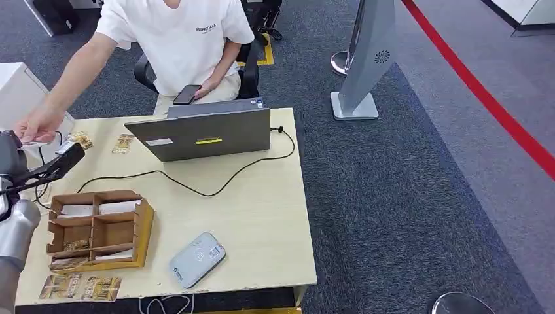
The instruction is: Pass the card to the sensor for recognition and then transmit it.
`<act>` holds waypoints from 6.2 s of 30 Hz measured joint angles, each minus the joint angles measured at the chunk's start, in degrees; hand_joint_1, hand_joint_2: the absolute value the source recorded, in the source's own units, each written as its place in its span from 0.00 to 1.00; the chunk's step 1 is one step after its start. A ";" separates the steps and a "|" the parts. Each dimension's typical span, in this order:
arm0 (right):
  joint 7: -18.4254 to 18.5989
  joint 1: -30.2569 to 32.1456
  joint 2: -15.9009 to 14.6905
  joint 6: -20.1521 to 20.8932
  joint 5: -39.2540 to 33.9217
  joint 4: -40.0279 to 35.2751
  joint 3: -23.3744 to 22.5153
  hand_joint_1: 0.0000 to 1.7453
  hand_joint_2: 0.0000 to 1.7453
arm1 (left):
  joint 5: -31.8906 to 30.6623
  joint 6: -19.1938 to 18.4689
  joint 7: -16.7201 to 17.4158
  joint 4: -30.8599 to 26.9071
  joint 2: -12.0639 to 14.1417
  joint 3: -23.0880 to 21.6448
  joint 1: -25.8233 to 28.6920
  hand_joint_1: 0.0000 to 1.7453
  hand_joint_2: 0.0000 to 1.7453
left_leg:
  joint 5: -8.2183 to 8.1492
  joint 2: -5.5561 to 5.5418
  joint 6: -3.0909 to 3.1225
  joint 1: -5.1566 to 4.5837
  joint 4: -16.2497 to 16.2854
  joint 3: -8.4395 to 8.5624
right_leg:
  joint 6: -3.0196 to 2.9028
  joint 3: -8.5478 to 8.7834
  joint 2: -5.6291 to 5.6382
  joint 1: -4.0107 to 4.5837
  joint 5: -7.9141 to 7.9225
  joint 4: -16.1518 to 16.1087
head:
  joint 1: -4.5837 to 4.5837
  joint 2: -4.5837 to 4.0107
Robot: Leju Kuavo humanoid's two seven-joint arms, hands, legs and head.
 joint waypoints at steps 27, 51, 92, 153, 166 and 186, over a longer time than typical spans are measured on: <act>0.68 1.27 0.24 -0.44 -1.35 0.02 0.28 0.00 1.00 | 6.23 1.51 -8.39 -29.17 -5.74 -8.03 19.52 1.00 1.00 | -0.12 0.00 0.10 -0.09 0.01 -0.03 | 0.07 -0.03 0.01 -0.05 -0.05 -0.06 | -0.04 0.00; 2.01 1.84 1.44 -0.68 -1.18 0.09 1.70 0.00 1.00 | 0.63 3.98 -7.89 -58.25 -10.34 -27.30 37.42 1.00 1.00 | -0.18 -0.09 0.07 -0.05 0.02 -0.10 | 0.16 -0.05 -0.12 -0.03 -0.12 -0.02 | 0.00 0.00; 4.76 1.80 3.37 -3.85 -1.64 0.17 3.08 0.00 1.00 | 4.74 2.78 -6.40 -49.35 -15.56 -37.20 49.87 1.00 1.00 | -0.20 -0.12 0.10 -0.04 0.01 -0.10 | 0.14 -0.03 -0.16 -0.02 -0.21 -0.03 | -0.02 0.00; 5.71 1.82 3.13 -2.69 -1.09 1.18 8.24 0.00 1.00 | 5.09 8.63 2.95 -50.38 -12.24 -32.11 57.97 1.00 1.00 | -0.26 -0.27 0.08 -0.03 0.00 -0.09 | 0.15 -0.01 -0.23 -0.01 -0.29 -0.03 | -0.02 0.00; 6.19 1.73 3.39 -2.95 -0.57 1.18 9.00 0.00 1.00 | 4.02 8.33 1.97 -40.70 -15.50 -33.35 54.03 1.00 1.00 | -0.26 -0.30 0.08 -0.03 0.00 -0.07 | 0.16 0.03 -0.24 -0.01 -0.29 -0.03 | -0.04 0.00; 4.74 1.62 3.02 -1.16 0.72 1.31 11.02 0.00 1.00 | -0.13 8.17 -0.83 -53.51 -11.58 -27.45 46.26 1.00 1.00 | -0.15 -0.37 0.02 0.02 0.00 -0.06 | 0.08 0.06 -0.27 0.04 -0.23 0.01 | -0.04 0.00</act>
